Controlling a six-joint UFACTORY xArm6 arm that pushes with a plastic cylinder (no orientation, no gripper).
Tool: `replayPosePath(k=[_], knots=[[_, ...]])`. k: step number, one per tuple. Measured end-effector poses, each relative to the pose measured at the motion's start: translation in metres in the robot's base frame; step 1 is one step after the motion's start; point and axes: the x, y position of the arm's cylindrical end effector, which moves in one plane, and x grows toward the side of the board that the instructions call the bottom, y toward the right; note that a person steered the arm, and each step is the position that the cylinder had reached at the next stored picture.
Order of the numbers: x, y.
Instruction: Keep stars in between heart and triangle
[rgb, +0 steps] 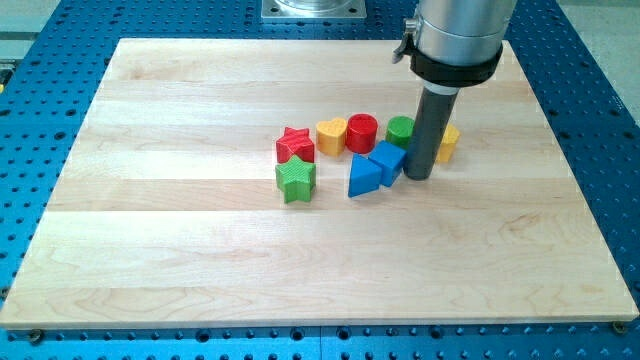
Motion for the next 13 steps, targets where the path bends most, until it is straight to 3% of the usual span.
replayPosePath(k=[1,2,4,6,7,9,11,13], knots=[[0.011,-0.039],[0.052,-0.061],[0.075,-0.055],[0.062,-0.033],[0.003,-0.013],[-0.01,-0.058],[0.059,-0.116],[0.071,-0.117]])
